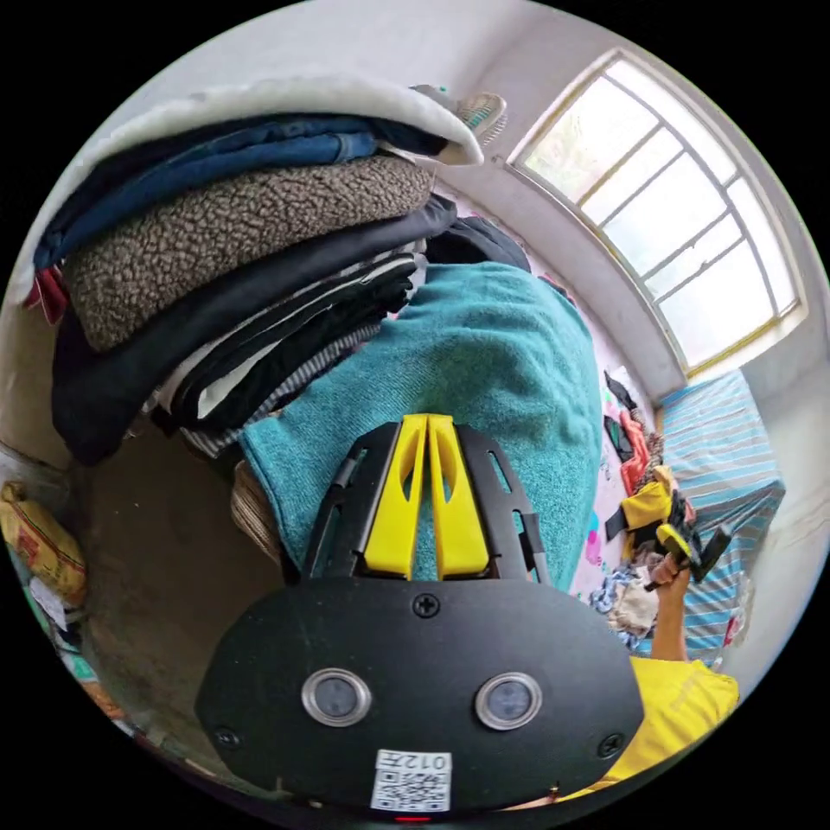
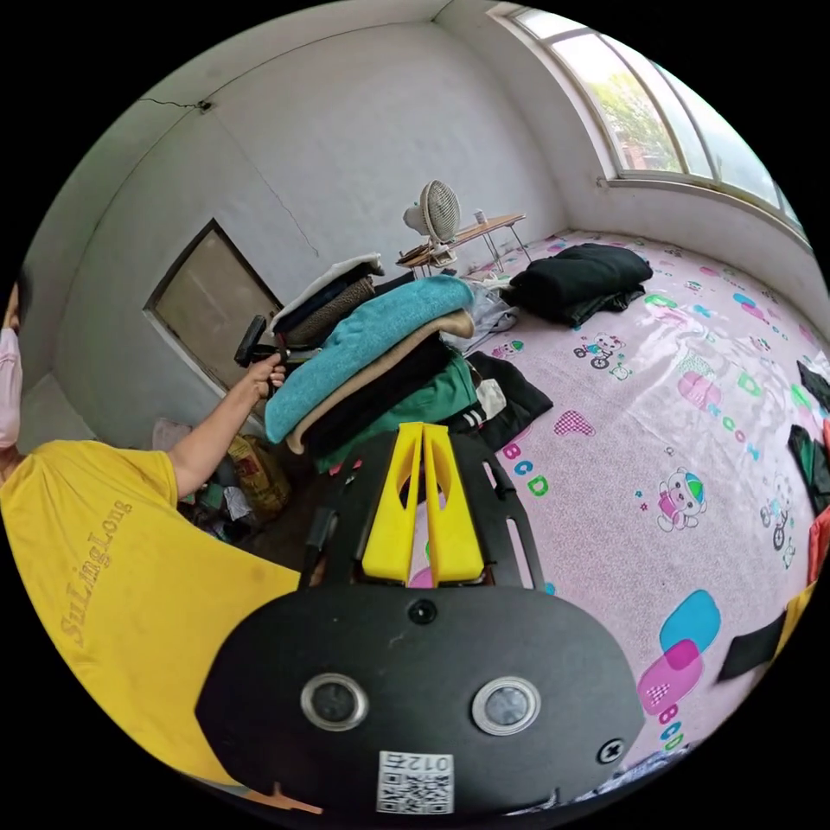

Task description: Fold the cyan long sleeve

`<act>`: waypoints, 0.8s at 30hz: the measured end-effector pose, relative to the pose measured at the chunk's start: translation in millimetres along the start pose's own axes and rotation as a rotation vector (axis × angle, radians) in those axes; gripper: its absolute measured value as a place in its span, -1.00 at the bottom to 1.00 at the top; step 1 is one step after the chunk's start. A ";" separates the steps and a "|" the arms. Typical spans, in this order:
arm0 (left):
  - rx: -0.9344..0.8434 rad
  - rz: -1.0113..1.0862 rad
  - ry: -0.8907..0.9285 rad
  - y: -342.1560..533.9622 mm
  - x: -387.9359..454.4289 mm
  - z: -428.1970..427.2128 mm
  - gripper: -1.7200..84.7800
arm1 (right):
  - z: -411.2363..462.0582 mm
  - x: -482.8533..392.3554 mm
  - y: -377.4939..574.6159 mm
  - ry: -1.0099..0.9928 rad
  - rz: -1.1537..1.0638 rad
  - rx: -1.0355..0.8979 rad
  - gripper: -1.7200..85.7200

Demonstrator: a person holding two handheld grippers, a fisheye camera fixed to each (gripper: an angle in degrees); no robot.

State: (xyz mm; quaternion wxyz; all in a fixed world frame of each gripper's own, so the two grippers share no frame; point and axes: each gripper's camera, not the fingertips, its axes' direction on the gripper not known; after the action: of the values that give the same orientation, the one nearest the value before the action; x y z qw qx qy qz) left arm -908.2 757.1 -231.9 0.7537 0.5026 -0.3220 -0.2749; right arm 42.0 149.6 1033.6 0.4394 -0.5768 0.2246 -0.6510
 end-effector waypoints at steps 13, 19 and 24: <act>-0.006 0.161 -0.278 -44.5 139.3 13.1 -0.95 | -66.9 7.8 81.5 0.001 0.290 0.075 -0.94; 0.363 0.504 -0.323 3.5 323.2 -22.1 -0.95 | -137.1 19.5 118.1 0.047 0.421 0.163 -0.94; 0.084 0.922 0.304 74.8 502.7 63.8 -0.95 | -197.9 19.8 129.2 0.076 0.453 0.259 -0.94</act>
State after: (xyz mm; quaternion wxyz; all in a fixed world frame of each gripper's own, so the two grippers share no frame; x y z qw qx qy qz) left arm -627.5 374.8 -38.5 0.8144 0.3722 -0.4084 0.1775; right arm -104.2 24.4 895.0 0.6351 -0.4261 0.2792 -0.5807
